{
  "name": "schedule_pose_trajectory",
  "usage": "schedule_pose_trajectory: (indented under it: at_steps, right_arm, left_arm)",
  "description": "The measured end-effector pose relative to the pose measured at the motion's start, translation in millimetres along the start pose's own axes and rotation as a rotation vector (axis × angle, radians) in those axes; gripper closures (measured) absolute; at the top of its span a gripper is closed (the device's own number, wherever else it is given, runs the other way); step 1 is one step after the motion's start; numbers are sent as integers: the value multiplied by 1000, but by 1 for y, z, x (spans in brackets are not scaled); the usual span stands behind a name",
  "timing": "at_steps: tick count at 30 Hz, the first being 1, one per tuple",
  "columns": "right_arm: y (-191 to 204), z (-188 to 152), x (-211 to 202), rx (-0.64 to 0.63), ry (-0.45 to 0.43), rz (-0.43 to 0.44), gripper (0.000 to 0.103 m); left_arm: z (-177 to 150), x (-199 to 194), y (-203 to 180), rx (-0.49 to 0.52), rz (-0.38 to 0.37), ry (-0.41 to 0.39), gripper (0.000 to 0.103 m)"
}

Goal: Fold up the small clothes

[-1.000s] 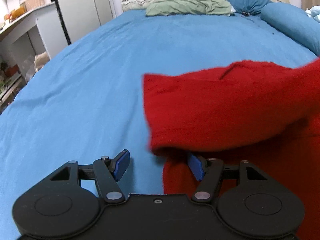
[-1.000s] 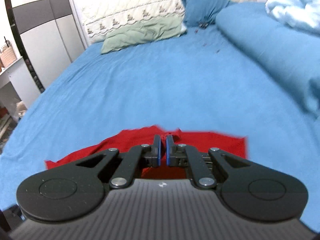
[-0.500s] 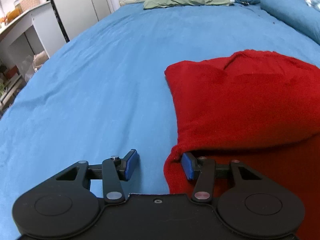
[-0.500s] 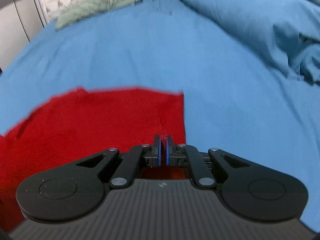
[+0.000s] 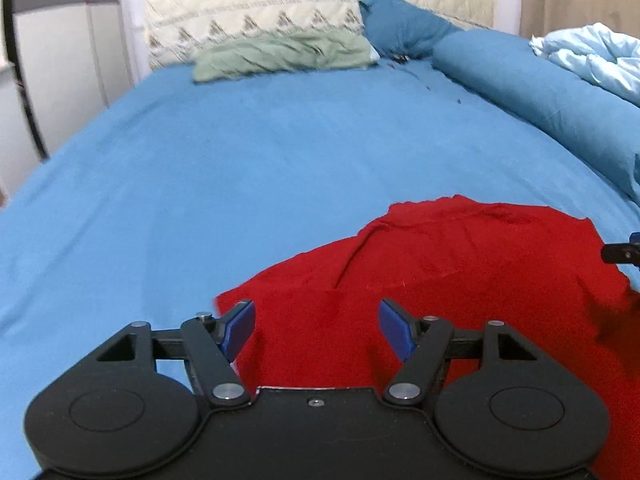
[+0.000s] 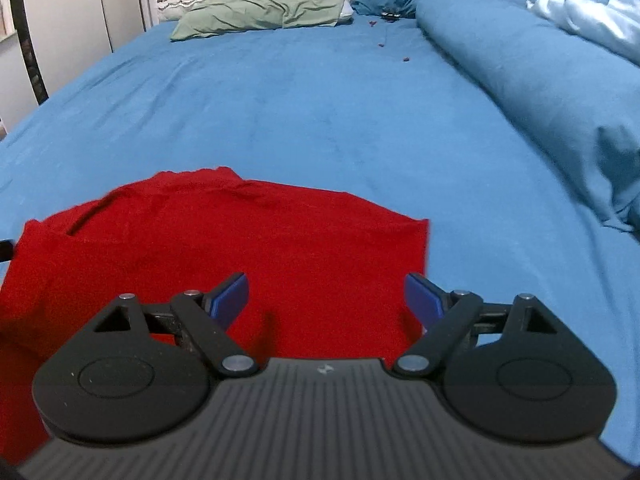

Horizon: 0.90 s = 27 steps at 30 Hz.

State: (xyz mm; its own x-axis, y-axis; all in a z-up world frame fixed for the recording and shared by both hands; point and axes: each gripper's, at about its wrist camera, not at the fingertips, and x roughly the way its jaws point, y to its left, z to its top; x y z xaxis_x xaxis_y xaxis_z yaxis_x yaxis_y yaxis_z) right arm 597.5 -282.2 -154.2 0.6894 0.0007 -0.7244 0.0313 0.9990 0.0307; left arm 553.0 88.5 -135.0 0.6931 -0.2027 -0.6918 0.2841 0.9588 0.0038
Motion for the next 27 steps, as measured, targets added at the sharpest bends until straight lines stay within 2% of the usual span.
schedule_pose_trajectory:
  at_steps: [3, 5, 6, 9, 12, 14, 18, 20, 24, 27]
  right_arm:
    - [0, -1, 14, 14, 14, 11, 2]
    - [-3, -4, 22, 20, 31, 18, 2]
    - [-4, -8, 25, 23, 42, 17, 2]
    - [-14, -15, 35, 58, 80, -11, 2]
    - [-30, -21, 41, 116, 109, -26, 3]
    - [-34, -20, 32, 137, 94, -37, 3]
    - [-28, -17, 8, 104, 41, -6, 3]
    - [-21, -19, 5, 76, 42, 16, 3]
    - [-15, -27, 12, 61, 70, 23, 3]
    - [-19, -38, 24, 97, 97, 18, 3]
  left_arm:
    - [3, 34, 7, -14, -23, 57, 30]
    - [1, 57, 16, -33, 19, 107, 30]
    - [0, 65, 24, -58, 15, 116, 26]
    - [2, 69, 37, -99, -6, 103, 24]
    - [6, 53, 30, -81, 18, 90, 24]
    - [5, 36, 24, -66, 36, 72, 23]
    - [-12, 7, 21, -98, 19, 78, 21]
    - [-26, -3, 14, -80, 22, 86, 21]
    - [-55, -1, 0, -77, 10, 153, 21]
    - [-66, 4, -2, -85, 13, 144, 19]
